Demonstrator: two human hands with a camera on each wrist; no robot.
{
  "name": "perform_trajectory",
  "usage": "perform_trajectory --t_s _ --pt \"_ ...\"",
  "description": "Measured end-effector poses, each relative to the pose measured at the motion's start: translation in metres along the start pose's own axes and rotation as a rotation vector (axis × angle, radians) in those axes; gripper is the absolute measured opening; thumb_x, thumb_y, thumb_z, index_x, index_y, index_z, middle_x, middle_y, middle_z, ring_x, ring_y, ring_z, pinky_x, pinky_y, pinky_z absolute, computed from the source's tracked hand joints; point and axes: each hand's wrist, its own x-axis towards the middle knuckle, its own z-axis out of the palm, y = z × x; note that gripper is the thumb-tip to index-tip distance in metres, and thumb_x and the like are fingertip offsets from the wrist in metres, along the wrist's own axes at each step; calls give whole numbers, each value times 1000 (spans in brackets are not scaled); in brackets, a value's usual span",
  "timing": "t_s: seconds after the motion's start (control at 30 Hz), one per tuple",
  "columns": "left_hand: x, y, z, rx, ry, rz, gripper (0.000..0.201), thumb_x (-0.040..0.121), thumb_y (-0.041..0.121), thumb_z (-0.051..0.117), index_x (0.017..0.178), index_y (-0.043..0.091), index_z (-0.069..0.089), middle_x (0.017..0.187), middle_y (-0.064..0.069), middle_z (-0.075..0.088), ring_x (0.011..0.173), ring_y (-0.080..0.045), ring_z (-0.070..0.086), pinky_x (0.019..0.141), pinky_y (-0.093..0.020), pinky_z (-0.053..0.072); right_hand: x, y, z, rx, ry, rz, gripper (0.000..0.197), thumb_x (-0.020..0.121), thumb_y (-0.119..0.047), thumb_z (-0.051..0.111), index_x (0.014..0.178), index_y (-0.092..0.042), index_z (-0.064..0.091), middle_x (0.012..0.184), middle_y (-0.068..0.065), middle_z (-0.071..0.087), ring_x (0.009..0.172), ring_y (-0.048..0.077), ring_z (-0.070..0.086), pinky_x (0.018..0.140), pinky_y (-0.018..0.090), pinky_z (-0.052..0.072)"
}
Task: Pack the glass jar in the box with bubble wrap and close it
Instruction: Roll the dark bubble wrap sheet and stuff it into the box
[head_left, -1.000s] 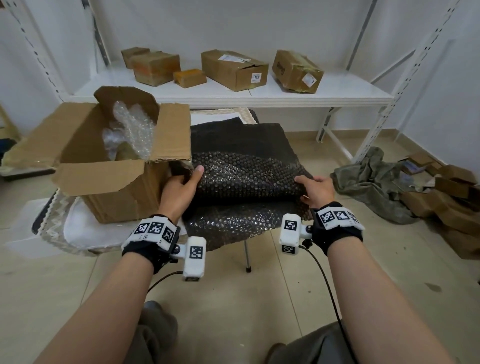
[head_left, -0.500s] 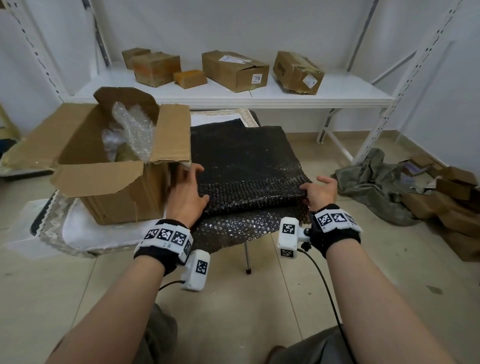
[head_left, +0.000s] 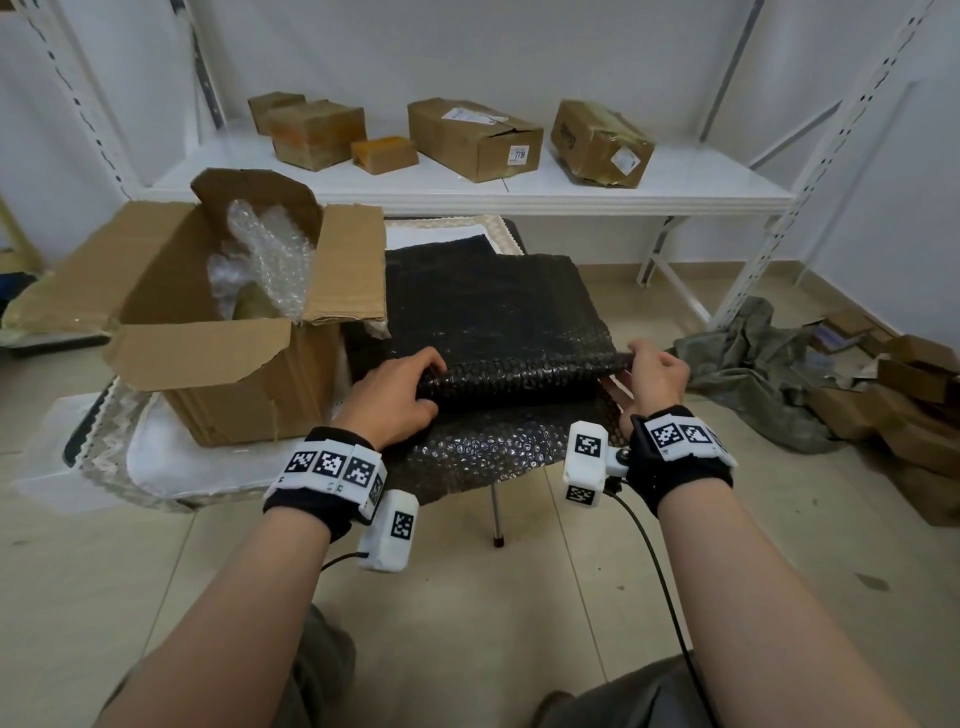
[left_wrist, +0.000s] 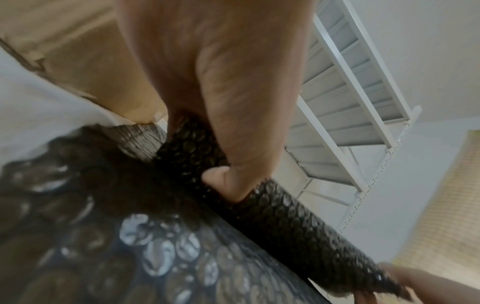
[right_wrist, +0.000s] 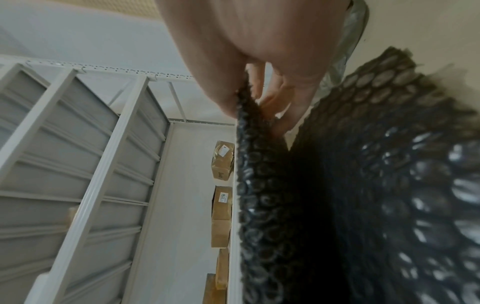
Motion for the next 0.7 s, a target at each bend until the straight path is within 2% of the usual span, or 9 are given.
perform_trajectory --t_s 0.03,0.1,0.17,0.27,0.4,0.5,0.6,0.7 --pt "0 1 -1 -12 43 -11 34 84 23 63 113 36 51 108 1 64 96 -21 61 83 -42 53 -4 -2 0 37 -39 5 48 82 -26 65 123 -10 47 118 15 62 93 24 69 66 35 61" --pt "0 4 -4 -51 130 -18 22 85 28 61 105 36 57 95 3 67 88 -20 64 77 -40 55 -12 -5 1 81 -107 24 60 79 -42 67 125 -10 44 117 15 63 98 26 69 71 40 62" --pt "-2 10 -7 -80 204 -7 17 84 31 62 101 35 62 90 5 68 84 -18 65 74 -38 56 -19 -7 4 105 -178 65 63 78 -46 68 126 -13 41 118 14 62 102 28 67 80 46 60" --pt "-7 22 -10 -114 231 36 17 83 32 66 100 34 68 92 7 70 87 -15 65 76 -35 54 -26 -6 10 83 -268 131 73 71 -43 73 131 -16 43 122 12 61 102 30 67 78 49 60" --pt "-12 35 -7 -190 146 110 25 77 39 66 102 36 71 98 10 72 92 -11 66 84 -37 55 -41 -5 19 23 -302 175 85 62 -37 80 135 -16 42 127 13 54 108 34 59 75 51 60" --pt "-17 39 -6 -294 84 120 16 80 38 67 95 38 69 92 8 70 86 -11 65 82 -30 54 -52 -2 20 15 -327 189 73 72 -30 77 135 -16 43 127 15 54 108 36 59 76 52 59" --pt "-25 42 -5 -315 11 135 9 84 33 66 90 39 63 90 8 68 85 -9 64 76 -26 49 -63 2 17 22 -371 195 61 79 -32 69 133 -15 47 124 17 59 106 36 62 78 53 59" --pt "-35 45 -3 -293 -82 171 9 86 32 65 94 36 61 90 10 67 85 -7 62 74 -23 46 -75 3 12 31 -393 188 55 83 -34 64 133 -16 49 122 16 61 106 35 62 81 54 57"
